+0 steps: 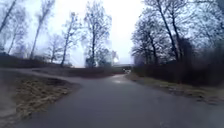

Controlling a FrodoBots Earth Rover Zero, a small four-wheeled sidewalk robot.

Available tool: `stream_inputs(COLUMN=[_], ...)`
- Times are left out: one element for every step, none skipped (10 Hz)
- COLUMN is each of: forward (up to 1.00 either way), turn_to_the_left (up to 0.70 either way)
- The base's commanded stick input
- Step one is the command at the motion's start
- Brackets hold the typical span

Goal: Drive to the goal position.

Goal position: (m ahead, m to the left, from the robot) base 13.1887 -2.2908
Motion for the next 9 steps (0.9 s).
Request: stream_inputs(forward=[0.7, 0.7, 0.7, 0.7, 0.7, 0.7, 0.7, 0.7, 0.7], turn_to_the_left=[0.0, 0.0, 0.0, 0.0, 0.0, 0.0, 0.0, 0.0, 0.0])
